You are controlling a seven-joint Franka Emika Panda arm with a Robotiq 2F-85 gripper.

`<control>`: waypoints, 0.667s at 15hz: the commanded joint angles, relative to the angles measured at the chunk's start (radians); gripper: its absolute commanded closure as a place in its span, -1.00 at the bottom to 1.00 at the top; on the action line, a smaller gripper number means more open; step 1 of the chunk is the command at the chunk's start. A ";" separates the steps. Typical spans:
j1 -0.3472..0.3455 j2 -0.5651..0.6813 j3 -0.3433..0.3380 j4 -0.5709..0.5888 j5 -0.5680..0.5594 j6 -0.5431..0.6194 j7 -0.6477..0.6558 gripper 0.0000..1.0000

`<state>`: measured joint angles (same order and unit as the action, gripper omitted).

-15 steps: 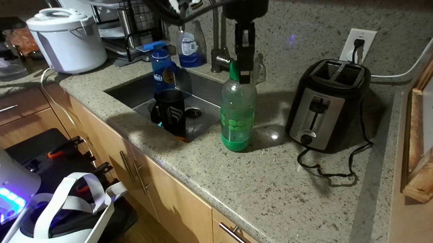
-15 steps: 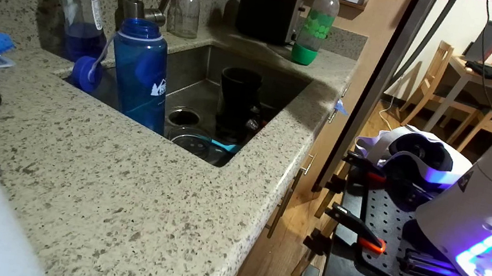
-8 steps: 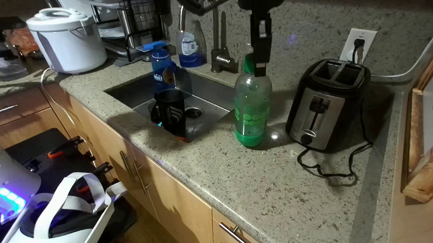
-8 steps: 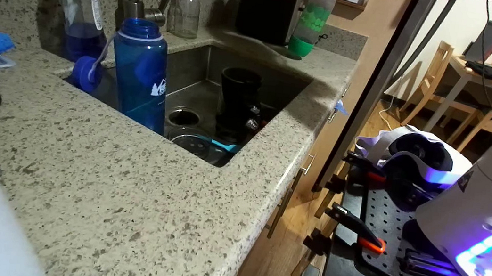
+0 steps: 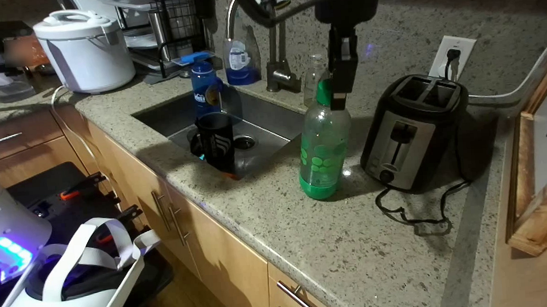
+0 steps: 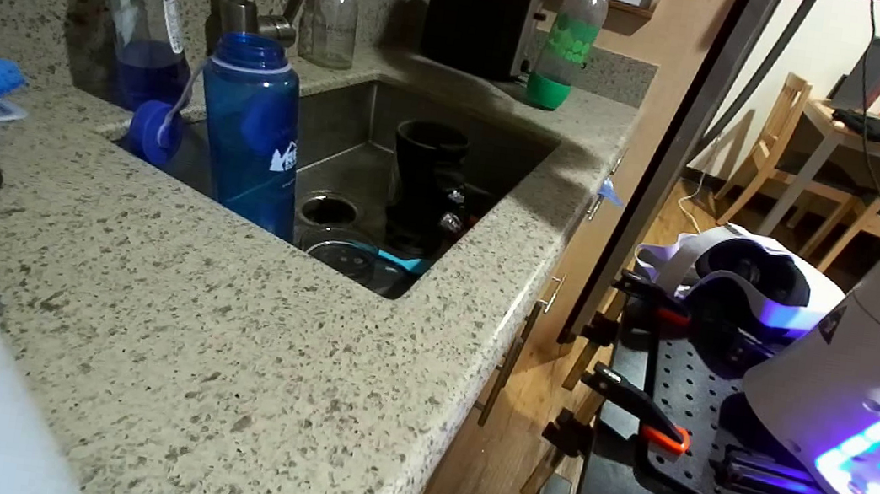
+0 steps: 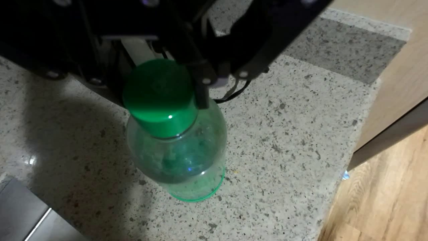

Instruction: Take the bottle with a green lid out of the sink and place it on the counter

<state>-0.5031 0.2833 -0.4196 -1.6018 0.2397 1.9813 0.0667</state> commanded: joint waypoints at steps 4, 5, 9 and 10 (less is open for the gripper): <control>-0.037 0.066 0.015 0.101 0.018 -0.069 0.015 0.56; -0.038 0.070 0.016 0.107 0.018 -0.073 0.014 0.56; -0.041 0.079 0.019 0.124 0.013 -0.087 0.012 0.56; -0.042 0.081 0.020 0.127 0.012 -0.088 0.012 0.56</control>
<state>-0.5226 0.3471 -0.4158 -1.5196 0.2405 1.9362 0.0667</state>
